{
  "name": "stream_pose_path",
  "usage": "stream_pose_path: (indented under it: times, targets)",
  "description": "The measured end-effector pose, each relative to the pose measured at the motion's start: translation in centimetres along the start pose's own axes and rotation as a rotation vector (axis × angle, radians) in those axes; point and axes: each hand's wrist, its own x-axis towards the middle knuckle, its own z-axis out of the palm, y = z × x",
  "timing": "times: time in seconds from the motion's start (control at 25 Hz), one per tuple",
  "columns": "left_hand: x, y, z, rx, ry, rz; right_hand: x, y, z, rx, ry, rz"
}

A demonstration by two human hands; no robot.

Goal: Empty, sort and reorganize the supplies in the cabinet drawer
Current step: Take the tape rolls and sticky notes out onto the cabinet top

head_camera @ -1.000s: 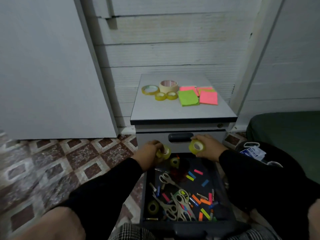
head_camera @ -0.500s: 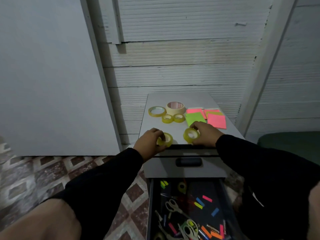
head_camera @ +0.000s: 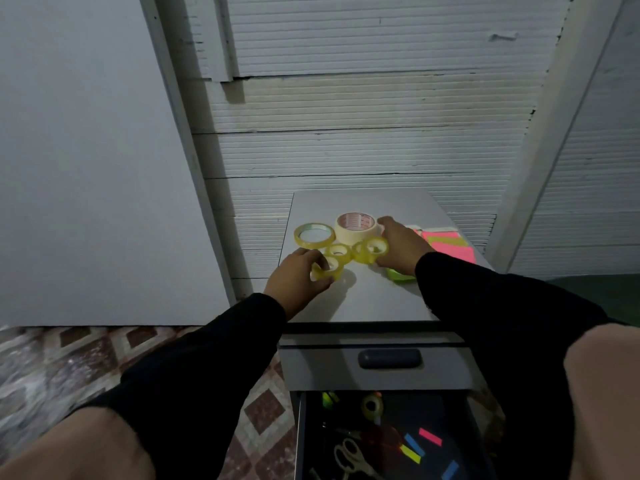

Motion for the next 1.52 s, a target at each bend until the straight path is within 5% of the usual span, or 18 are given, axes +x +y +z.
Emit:
stream_pose_path:
  times: [0.96, 1.52]
  targets:
    - [7.3, -0.5, 4.5, -0.028, 0.145, -0.188, 1.2, 3.3, 2.0, 0.036, 0.277, 0.044]
    - [2.3, 2.1, 3.0, -0.052, 0.103, -0.134, -4.7, 4.4, 0.8, 0.080, 0.186, 0.021]
